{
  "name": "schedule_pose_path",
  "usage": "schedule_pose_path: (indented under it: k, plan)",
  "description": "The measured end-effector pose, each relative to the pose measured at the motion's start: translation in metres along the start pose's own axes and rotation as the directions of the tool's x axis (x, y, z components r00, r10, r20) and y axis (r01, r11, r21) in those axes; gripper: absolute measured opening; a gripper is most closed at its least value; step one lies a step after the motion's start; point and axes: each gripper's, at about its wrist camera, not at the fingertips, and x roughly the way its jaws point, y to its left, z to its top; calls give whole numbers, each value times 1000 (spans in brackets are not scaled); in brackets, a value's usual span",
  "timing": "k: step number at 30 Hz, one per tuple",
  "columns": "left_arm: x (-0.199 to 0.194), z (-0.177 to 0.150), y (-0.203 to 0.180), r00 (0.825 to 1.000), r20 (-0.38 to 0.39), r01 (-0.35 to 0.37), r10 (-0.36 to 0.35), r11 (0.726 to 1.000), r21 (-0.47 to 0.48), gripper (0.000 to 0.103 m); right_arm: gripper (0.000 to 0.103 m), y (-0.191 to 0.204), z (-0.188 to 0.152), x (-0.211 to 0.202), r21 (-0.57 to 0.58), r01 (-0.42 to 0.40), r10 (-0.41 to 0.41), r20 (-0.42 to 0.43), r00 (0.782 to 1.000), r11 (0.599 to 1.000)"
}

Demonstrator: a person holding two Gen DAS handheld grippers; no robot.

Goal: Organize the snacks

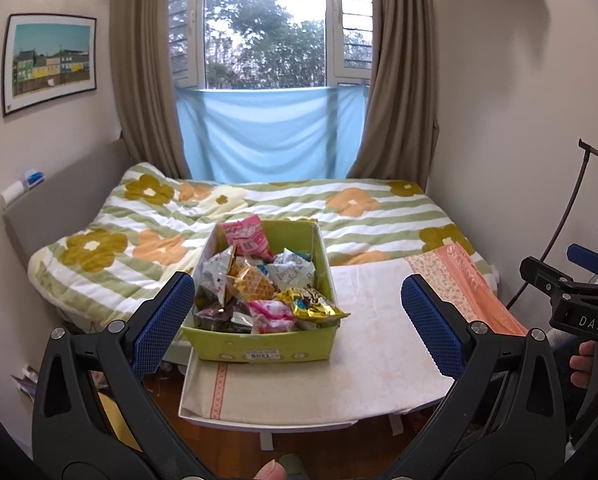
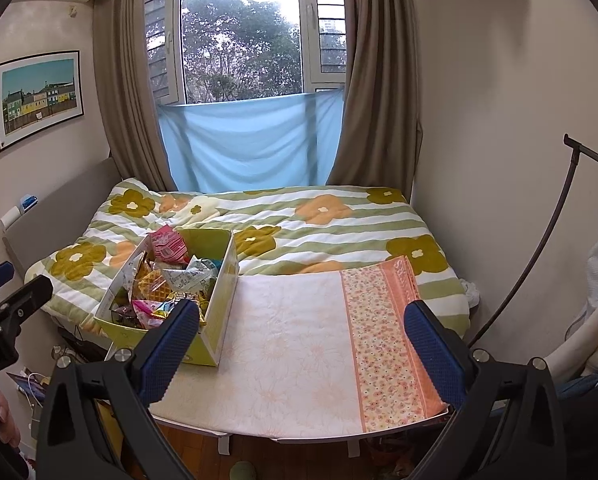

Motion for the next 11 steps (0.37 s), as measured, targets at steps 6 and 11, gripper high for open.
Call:
schedule_pose_path:
  k: [6, 11]
  plan:
    - [-3, 2, -7, 998, 29, -57, 55, 997, 52, 103, 102, 0, 3, 5, 10, 2, -2, -4, 1000, 1000]
    - [-1, 0, -3, 999, 25, -23, 22, 1000, 21, 103, 102, 3, 5, 7, 11, -3, 3, -8, 1000, 1000]
